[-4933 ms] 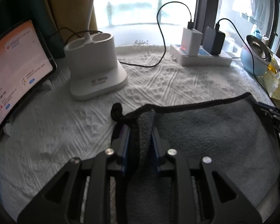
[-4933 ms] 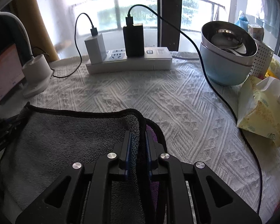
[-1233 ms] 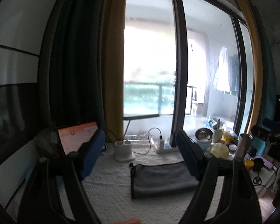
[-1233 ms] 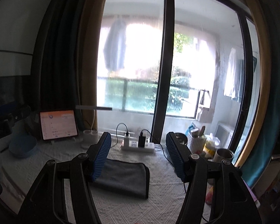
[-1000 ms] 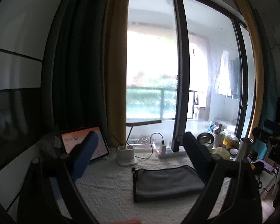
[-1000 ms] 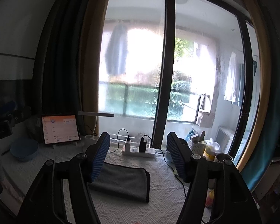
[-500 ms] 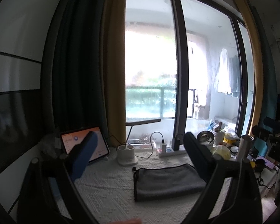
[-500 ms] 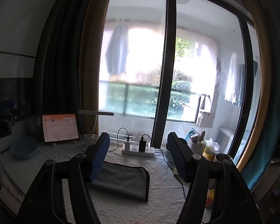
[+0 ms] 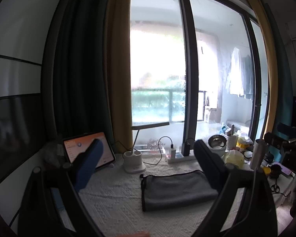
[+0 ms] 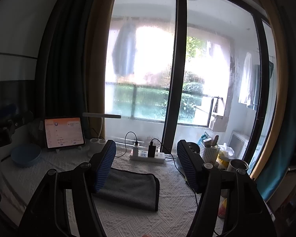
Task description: Fold towel
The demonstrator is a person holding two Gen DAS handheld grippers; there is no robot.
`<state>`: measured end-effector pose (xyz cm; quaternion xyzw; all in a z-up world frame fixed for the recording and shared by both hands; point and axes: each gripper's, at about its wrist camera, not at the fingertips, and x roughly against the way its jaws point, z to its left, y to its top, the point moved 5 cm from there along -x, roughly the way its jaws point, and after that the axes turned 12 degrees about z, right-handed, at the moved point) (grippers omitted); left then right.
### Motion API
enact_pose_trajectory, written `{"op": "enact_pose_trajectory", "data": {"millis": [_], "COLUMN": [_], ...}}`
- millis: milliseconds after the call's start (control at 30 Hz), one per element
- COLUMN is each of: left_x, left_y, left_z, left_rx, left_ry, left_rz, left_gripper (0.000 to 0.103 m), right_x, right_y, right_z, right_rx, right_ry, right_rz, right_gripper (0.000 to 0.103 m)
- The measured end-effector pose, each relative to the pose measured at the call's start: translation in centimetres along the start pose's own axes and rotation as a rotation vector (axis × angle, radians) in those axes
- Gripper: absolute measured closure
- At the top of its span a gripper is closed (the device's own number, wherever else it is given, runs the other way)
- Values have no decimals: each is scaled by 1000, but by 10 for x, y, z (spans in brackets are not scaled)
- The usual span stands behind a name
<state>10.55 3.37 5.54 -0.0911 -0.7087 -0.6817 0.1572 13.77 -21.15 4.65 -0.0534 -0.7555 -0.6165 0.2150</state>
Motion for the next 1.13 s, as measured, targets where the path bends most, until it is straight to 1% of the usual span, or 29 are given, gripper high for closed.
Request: {"op": "enact_pose_trajectory", "data": {"millis": [267,933,1067,1133], "left_x": [-4,-6,-7,-16], "left_y": [-4,-7,-7,-10], "left_z": [-1,-5,-4,0], "left_rx": [-5,-11,-6,5], "left_ry": [-2,-13,-21,-42], "left_rz": [13,9,-19,-21], "left_gripper": [9,9,9,9], "right_x": [-3,-5,-11,-19], "right_y": [-4,-4,-4,-6], "right_z": [-2,-3,0,-2], "right_rx": [-1,-5,3,2], "right_ry": [2,4,10,14], "right_rz": [15,18,23,28], "right_gripper": [35,35,35,35]}}
